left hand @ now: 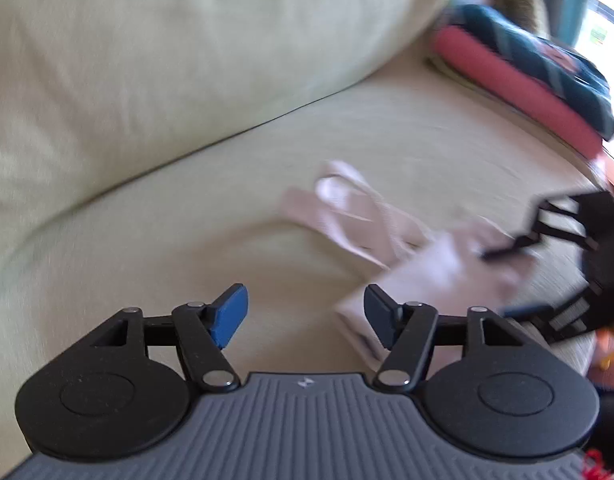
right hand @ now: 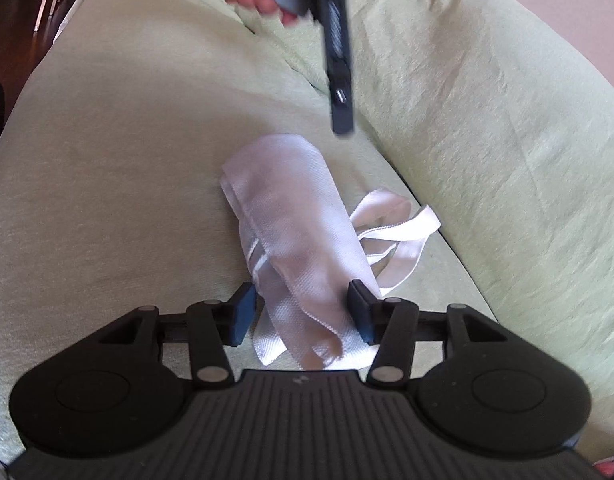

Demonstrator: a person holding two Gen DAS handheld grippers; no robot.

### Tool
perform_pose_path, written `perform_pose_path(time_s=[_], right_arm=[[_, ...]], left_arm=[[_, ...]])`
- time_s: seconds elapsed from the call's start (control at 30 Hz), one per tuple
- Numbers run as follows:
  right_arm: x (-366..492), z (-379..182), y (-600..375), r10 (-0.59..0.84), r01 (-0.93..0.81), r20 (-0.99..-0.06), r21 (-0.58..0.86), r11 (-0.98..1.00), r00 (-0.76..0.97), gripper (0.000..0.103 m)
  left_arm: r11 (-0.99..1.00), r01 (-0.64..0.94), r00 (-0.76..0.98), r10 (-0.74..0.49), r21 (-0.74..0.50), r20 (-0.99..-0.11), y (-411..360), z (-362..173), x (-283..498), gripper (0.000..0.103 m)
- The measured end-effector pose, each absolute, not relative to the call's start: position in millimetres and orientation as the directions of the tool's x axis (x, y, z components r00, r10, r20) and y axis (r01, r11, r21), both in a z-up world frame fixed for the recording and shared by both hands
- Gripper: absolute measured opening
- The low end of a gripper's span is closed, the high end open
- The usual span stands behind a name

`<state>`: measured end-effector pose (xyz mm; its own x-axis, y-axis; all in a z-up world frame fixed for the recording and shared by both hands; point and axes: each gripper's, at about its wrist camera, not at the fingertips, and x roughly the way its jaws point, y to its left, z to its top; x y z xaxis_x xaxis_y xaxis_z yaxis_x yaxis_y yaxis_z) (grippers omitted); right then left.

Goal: Fold shopping bag

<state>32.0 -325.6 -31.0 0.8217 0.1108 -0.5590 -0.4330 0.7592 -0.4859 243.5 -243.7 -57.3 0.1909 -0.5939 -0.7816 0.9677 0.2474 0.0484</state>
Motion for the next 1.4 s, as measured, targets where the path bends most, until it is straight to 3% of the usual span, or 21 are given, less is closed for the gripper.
perform_pose_path(time_s=[0.1, 0.17, 0.3, 0.5, 0.67, 0.9, 1.07, 1.27, 1.4], right_arm=[[29.7, -36.1, -321.5, 0.105, -0.449, -0.558, -0.526, 0.722, 0.823, 0.052], [28.8, -40.2, -318.1, 0.102, -0.458, -0.558, -0.549, 0.699, 0.824, 0.053], [32.4, -47.0, -319.8, 0.101, -0.477, -0.55, -0.603, 0.639, 0.829, 0.053], [62.9, -58.8, -334.2, 0.147, -0.47, -0.507, -0.598, 0.65, 0.849, 0.053], [70.9, -34.9, -343.2, 0.189, -0.483, -0.588, -0.395, 0.781, 0.786, 0.048], [64.8, -5.4, -358.4, 0.411, -0.561, -0.701, 0.019, 0.828, 0.583, 0.047], [82.4, -3.3, -382.1, 0.571, -0.536, -0.702, 0.313, 0.784, 0.426, 0.047], [102.1, -18.4, -419.3, 0.727, -0.441, -0.632, 0.591, 0.676, 0.268, 0.046], [121.1, -40.4, -445.4, 0.797, -0.351, -0.561, 0.717, 0.603, 0.222, 0.048]], left_arm=[[-0.018, 0.968, 0.181, -0.634, 0.248, -0.752, -251.6, -71.9, 173.8, 0.072], [-0.186, 0.899, 0.218, -0.593, 0.396, -0.775, -262.1, -98.7, 139.5, 0.072], [-0.342, 0.753, 0.333, -0.537, 0.561, -0.775, -269.0, -143.2, 123.0, 0.071], [-0.236, 0.868, 0.263, -0.528, 0.438, -0.807, -281.8, -139.3, 161.7, 0.07], [-0.179, 0.938, 0.163, -0.527, 0.296, -0.834, -280.0, -115.4, 169.9, 0.065], [-0.222, 0.974, -0.075, -0.507, 0.046, -0.859, -240.5, -81.7, 138.3, 0.06], [-0.15, 0.989, -0.066, -0.518, 0.014, -0.853, -235.8, -87.8, 143.2, 0.062], [-0.102, 0.991, -0.129, -0.527, -0.088, -0.84, -256.5, -91.6, 179.4, 0.068], [-0.121, 0.992, -0.044, -0.547, 0.027, -0.836, -253.4, -79.6, 177.7, 0.067]])
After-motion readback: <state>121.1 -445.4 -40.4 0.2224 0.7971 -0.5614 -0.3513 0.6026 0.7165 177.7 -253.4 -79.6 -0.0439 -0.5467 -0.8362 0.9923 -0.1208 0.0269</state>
